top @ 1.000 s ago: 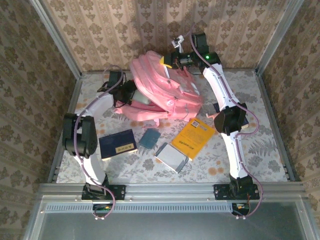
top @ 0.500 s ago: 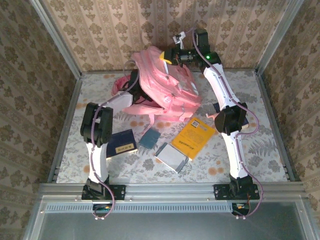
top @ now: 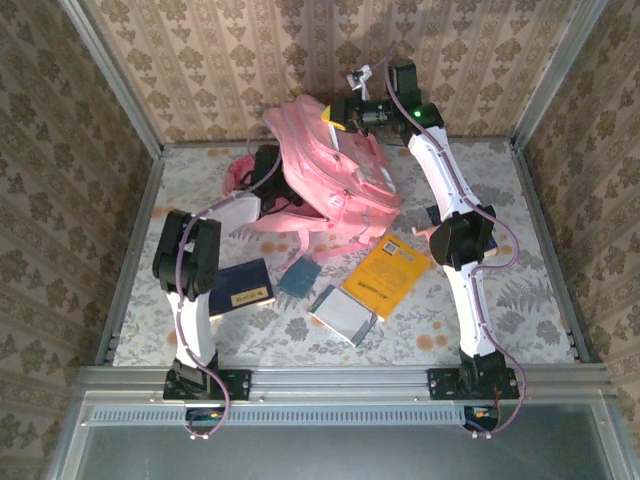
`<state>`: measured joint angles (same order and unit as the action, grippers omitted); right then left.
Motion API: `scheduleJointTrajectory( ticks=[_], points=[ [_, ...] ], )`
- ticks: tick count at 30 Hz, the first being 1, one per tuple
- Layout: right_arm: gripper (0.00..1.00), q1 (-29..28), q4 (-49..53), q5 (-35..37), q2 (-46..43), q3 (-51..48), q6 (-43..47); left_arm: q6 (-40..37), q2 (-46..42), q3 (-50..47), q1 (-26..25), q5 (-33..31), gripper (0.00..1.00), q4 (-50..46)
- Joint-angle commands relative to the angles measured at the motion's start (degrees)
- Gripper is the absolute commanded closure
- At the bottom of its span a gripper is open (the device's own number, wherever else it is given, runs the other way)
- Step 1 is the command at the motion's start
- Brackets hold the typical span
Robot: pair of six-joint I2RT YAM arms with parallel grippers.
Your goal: Pack the student bag
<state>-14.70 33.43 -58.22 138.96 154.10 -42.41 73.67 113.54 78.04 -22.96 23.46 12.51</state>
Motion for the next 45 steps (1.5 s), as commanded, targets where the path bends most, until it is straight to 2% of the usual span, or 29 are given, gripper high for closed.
scheduleJointTrajectory(
  ticks=[1, 7, 11, 19, 21, 25, 28, 30, 32, 41, 45],
  points=[
    [1.0, 0.5, -1.1, -0.6, -2.6, 4.5, 3.0, -1.3, -4.5, -2.3, 1.7, 1.8, 0.0, 2.3],
    [1.0, 0.6, 0.0, 0.4, -2.7, 5.1, 3.7, -1.7, -5.7, -2.9, 2.8, 3.4, 0.0, -0.7],
    [1.0, 1.3, 3.3, 2.6, -2.9, 5.4, 5.9, -6.2, -10.9, -4.9, 4.0, 1.1, 0.0, -6.1],
    [1.0, 1.3, 8.5, 8.7, -2.0, 8.0, 9.7, -9.4, -25.3, -13.0, 5.8, -7.9, 0.0, -16.4],
    [1.0, 0.9, 9.7, 10.2, -1.6, 8.3, 11.2, -11.1, -29.0, -13.7, 6.4, -13.7, 0.0, -23.9],
    [1.0, -0.7, 12.3, 12.7, 0.1, 10.2, 14.3, -17.7, -36.0, -15.1, 7.0, -20.6, 0.0, -28.2],
    [1.0, -2.8, 15.9, 16.5, 1.9, 12.7, 17.8, -22.4, -38.7, -13.4, 9.1, -18.9, 0.0, -32.5],
    [1.0, -4.3, 18.3, 19.6, 3.2, 14.3, 20.5, -22.1, -40.6, -14.6, 10.7, -17.4, 0.0, -33.8],
    [1.0, -6.2, 20.9, 23.2, 4.5, 15.6, 23.3, -21.4, -42.8, -17.3, 12.6, -14.8, 0.0, -31.2],
    [0.78, -12.1, 30.2, 42.3, 11.0, 20.3, 30.0, -29.2, -49.8, -17.8, 11.5, -9.4, 0.0, -29.4],
    [0.55, -13.9, 32.5, 49.7, 10.6, 20.0, 32.6, -32.3, -51.4, -18.6, 9.2, -10.3, 0.01, -29.0]
  ],
)
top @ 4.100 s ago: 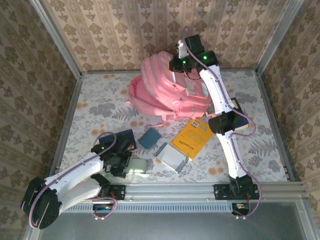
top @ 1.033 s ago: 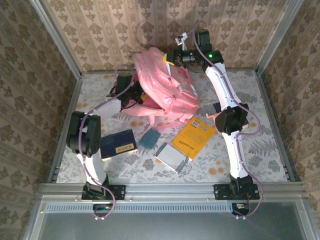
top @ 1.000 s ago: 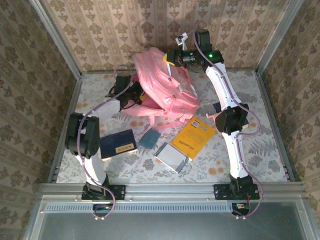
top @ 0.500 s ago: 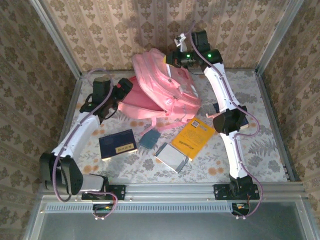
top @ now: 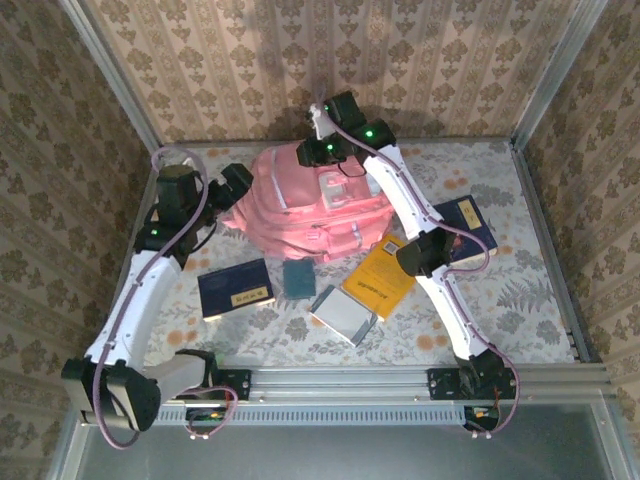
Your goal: Pack the student bag
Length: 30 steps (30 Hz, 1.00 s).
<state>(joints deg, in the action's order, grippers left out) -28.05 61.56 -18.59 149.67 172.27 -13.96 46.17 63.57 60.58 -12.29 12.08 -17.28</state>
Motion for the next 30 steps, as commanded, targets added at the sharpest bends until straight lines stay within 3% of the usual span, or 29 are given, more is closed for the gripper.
scheduleJointTrajectory(
  ticks=[1, 3, 10, 15, 20, 25, 30],
  points=[
    [0.49, -0.8, 5.0, 12.0, -0.5, 1.8, 4.4, -5.6, -1.6, -1.3, -2.0, 0.8, 0.0, 0.7],
    [0.41, -1.3, 6.1, 15.9, -1.7, 1.4, 5.4, -6.7, -1.5, -1.0, -2.6, 0.3, 0.0, -0.1],
    [0.38, -2.5, 9.1, 34.9, -11.6, -6.5, 10.4, -11.1, 0.3, 1.4, -7.6, -1.4, 0.01, -2.7],
    [0.38, -2.8, 9.3, 47.5, -21.3, -19.7, 15.6, -13.9, 2.8, 3.4, -13.4, -3.7, 0.01, -3.8],
    [0.38, -2.5, 9.6, 55.2, -30.1, -36.4, 16.3, -15.8, 7.6, 6.6, -19.0, -3.6, 0.01, -5.8],
    [0.4, 1.4, -0.5, 52.7, -45.2, -62.2, 11.2, -17.7, 12.1, 9.7, -24.5, -4.5, 0.0, -7.7],
    [0.4, 11.4, -8.8, 35.1, -59.3, -83.0, -0.4, -22.1, 20.0, 16.9, -31.2, -6.0, 0.0, -10.5]
  ],
)
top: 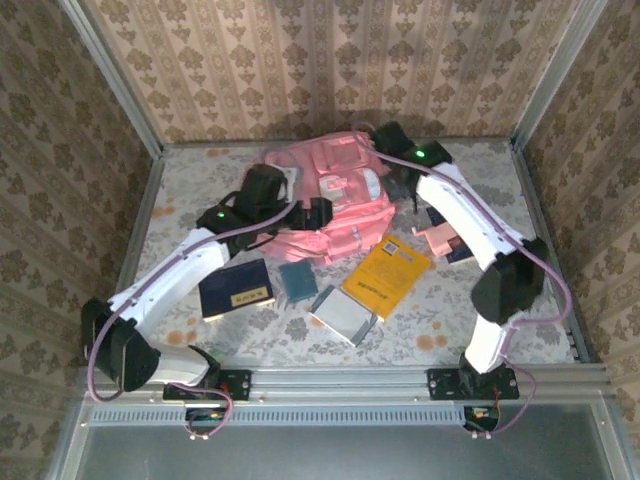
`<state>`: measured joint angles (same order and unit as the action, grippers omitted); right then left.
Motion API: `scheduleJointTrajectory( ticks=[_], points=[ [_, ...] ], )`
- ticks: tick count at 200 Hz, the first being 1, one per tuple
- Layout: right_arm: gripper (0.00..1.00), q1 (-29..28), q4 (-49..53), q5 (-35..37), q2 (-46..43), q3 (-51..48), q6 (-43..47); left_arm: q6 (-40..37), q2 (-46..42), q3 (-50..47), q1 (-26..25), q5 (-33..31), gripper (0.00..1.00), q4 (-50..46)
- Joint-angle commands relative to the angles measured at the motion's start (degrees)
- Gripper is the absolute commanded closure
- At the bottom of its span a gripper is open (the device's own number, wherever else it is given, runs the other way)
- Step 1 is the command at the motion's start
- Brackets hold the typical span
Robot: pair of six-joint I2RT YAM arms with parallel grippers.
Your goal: Pack the student bag
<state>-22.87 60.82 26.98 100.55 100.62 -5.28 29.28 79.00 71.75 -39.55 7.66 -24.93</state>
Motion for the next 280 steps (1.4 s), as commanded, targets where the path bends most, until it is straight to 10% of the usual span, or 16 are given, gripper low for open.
scheduleJointTrajectory(
  ticks=[1, 65, 140, 188, 280],
  points=[
    [0.39, 8.2, -11.0, -13.5, -13.6, -16.1, -10.6, -6.8, 6.4, 7.4, -5.2, -1.4, 0.0, -3.2],
    [0.39, 30.4, -33.2, -39.2, -39.7, -51.2, -35.1, -25.0, 29.4, 26.3, -11.0, 9.5, 0.0, 0.2],
    [0.4, 27.1, -23.5, -22.9, -53.8, -61.4, -44.3, -45.2, 55.7, 48.6, -16.2, 15.5, 0.0, 5.1],
    [0.37, 23.8, -15.7, -5.3, -60.0, -61.0, -45.5, -42.1, 67.5, 60.7, -17.6, 15.9, 0.0, 6.4],
    [0.35, 22.5, -20.8, -9.3, -61.1, -64.2, -43.8, -38.4, 73.2, 62.4, -18.1, 13.6, 0.0, 15.3]
  ],
)
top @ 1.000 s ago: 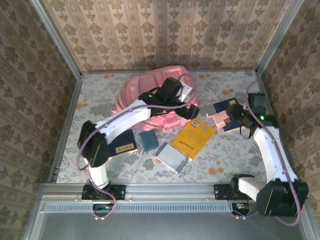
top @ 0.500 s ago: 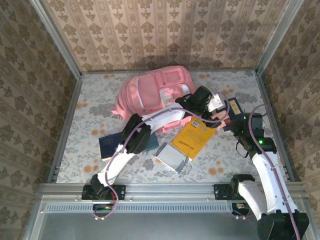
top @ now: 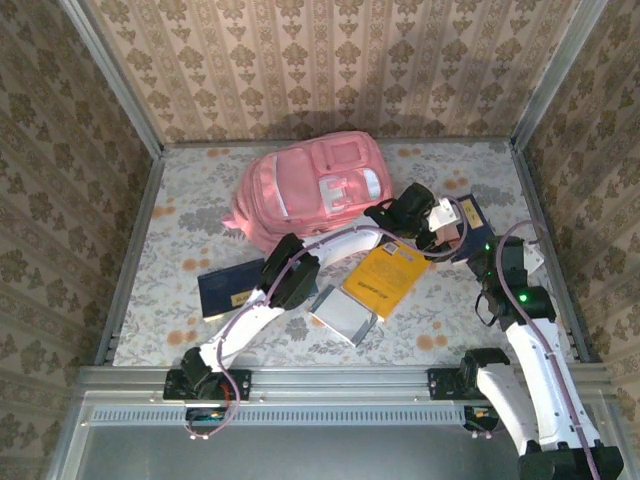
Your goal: Pack the student bag
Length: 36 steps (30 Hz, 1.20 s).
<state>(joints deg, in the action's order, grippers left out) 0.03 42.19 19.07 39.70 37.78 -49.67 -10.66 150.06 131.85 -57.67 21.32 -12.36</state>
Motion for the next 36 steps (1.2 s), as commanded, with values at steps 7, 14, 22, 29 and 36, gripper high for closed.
scheduleJointTrajectory(
  ticks=[7, 14, 22, 29, 36],
  points=[
    [0.35, -0.4, -2.6, -2.9, 0.0, -1.9, 0.4, 2.5, 4.0, 3.3, 0.1, -1.3, 0.0, 3.3],
    [0.35, -0.4, -3.5, -4.1, 0.0, -2.9, -0.4, 2.8, 5.1, 4.0, -0.4, -4.8, 0.12, 2.6],
    [0.36, -0.2, -2.6, -4.2, -0.3, -1.7, -0.2, 3.7, 4.2, 3.9, -0.5, -3.8, 0.51, 2.7],
    [0.36, -0.6, -3.0, -3.6, -0.2, 1.8, 0.4, 5.7, -2.1, 1.3, -0.3, -3.6, 0.52, 2.9],
    [0.36, -0.7, -7.6, -5.0, -2.0, 2.8, -3.5, 17.6, -12.4, -7.4, 3.4, -0.8, 0.57, 7.2]
  ],
)
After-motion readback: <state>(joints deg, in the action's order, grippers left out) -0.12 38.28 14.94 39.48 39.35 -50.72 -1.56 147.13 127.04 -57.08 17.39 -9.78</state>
